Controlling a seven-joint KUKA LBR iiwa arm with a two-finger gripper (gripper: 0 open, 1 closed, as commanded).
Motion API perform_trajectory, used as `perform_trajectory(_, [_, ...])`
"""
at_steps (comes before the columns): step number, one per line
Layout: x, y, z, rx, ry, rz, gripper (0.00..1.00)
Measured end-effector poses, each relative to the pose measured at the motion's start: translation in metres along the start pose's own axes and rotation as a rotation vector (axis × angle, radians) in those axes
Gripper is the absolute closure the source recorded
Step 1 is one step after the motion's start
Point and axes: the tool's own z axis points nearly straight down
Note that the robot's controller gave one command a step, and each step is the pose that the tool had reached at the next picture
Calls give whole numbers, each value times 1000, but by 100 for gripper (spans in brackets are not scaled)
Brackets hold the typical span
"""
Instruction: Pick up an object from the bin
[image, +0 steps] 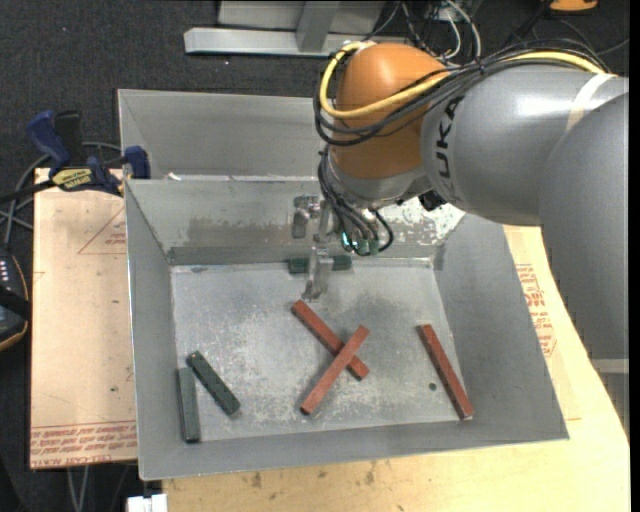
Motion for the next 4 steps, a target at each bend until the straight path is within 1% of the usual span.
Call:
perform_trajectory(1, [34, -57, 56, 2, -2, 164, 0])
perform_trajectory(2, [115, -70, 112, -3, -4, 162, 0])
perform_trajectory(3, [111, -71, 109, -2, -13, 161, 100])
perform_trajectory(4, [110, -53, -29, -2, -16, 121, 100])
